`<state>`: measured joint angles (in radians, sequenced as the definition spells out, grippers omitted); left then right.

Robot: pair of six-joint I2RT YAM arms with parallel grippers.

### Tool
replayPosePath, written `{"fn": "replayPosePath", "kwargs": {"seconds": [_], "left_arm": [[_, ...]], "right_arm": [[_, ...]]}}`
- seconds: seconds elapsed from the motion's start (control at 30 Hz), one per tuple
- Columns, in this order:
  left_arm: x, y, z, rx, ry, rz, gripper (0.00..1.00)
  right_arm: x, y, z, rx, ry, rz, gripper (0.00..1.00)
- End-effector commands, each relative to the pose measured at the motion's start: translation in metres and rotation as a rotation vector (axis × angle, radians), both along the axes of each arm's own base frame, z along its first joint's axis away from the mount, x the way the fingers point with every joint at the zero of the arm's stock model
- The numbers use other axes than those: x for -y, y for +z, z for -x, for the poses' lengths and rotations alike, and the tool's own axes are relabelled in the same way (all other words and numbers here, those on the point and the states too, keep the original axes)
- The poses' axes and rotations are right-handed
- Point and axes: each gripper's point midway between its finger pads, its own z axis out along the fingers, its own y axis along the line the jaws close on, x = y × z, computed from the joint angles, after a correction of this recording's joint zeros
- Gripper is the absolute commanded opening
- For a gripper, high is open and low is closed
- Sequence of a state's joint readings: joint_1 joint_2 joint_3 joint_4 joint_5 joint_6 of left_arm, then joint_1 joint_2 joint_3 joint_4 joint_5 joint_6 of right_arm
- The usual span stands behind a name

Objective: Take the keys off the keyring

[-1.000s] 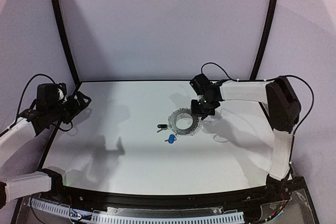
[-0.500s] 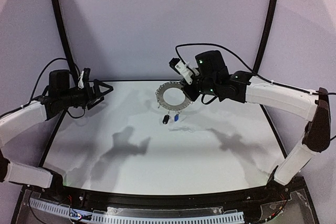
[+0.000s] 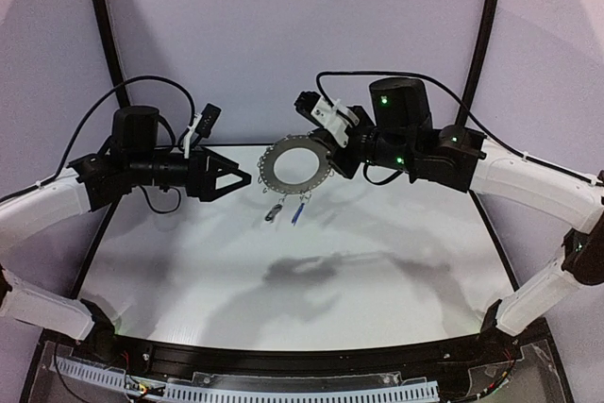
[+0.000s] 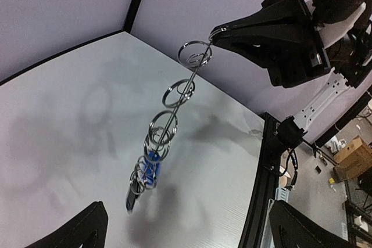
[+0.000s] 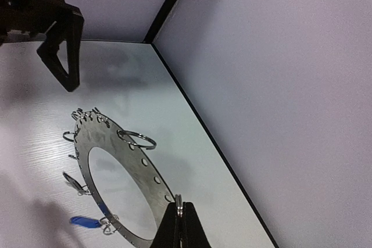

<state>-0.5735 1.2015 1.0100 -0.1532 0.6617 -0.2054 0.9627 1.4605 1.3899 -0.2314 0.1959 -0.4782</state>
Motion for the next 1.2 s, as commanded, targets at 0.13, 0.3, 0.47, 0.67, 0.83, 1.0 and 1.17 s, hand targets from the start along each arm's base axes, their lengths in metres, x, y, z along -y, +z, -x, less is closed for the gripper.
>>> {"fn": "replayPosePath", "kwargs": {"seconds": [0.13,0.3,0.47,0.67,0.83,1.0,1.17], "left_arm": [[0.016,0.018,-0.010,0.124,-0.002,-0.024,1.00],[0.035,0.016,0.001,0.126,-0.098,-0.018,0.96],[0.045,0.008,-0.002,0.155,-0.085,-0.084,0.82],[0.051,0.015,-0.002,0.169,-0.107,-0.059,0.48],[0.052,0.010,0.002,0.168,-0.131,-0.080,0.40],[0.054,0.001,0.000,0.148,-0.130,-0.105,0.43],[0.057,-0.005,0.002,0.169,-0.150,-0.164,0.38]], "right_arm": [[-0.013,0.053,0.030,0.044,0.084,-0.099,0.00],[-0.015,0.067,0.034,0.015,0.091,-0.131,0.00],[-0.015,0.073,0.040,-0.003,0.114,-0.138,0.00],[-0.014,0.072,0.045,-0.011,0.131,-0.133,0.00],[-0.011,0.079,0.046,0.002,0.128,-0.145,0.00],[-0.011,0.084,0.050,0.003,0.150,-0.153,0.00],[-0.008,0.088,0.051,0.017,0.152,-0.146,0.00]]}}
